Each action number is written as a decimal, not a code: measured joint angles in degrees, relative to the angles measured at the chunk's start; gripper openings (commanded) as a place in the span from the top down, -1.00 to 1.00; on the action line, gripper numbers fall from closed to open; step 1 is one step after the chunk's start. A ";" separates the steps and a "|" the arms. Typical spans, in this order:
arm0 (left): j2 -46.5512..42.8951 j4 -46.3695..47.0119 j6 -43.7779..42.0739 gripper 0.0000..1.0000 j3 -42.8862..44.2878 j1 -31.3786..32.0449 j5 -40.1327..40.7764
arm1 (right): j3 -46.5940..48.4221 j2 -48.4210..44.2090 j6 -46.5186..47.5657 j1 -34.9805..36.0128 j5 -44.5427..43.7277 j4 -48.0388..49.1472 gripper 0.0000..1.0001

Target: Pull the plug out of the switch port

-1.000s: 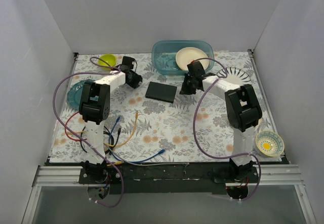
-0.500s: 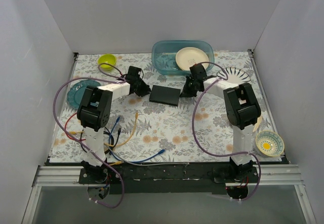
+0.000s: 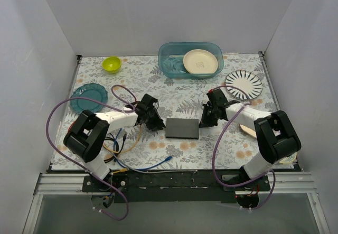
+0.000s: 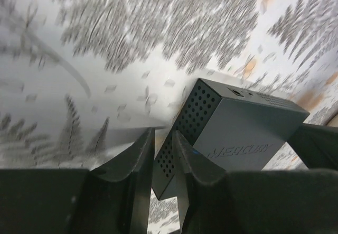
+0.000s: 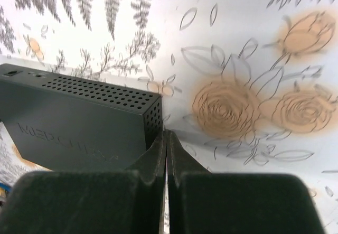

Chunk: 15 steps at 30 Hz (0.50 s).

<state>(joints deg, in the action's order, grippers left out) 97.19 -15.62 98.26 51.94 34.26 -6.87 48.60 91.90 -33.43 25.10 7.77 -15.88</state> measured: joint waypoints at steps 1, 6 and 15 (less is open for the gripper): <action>-1.42 -0.44 0.66 0.58 -1.42 0.55 0.00 | -0.68 -0.70 0.04 0.42 0.13 -0.11 0.97; -5.53 -2.16 3.13 0.21 -4.96 2.10 1.68 | -0.09 -0.92 0.90 1.18 0.13 -0.90 0.97; -6.86 -8.26 1.66 -0.70 5.31 1.09 10.49 | 9.14 -9.77 4.15 4.33 -11.61 -8.74 0.16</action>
<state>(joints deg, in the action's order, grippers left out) 90.32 -23.88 99.92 57.25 35.35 3.62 57.74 82.13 -29.28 29.43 -3.84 -24.62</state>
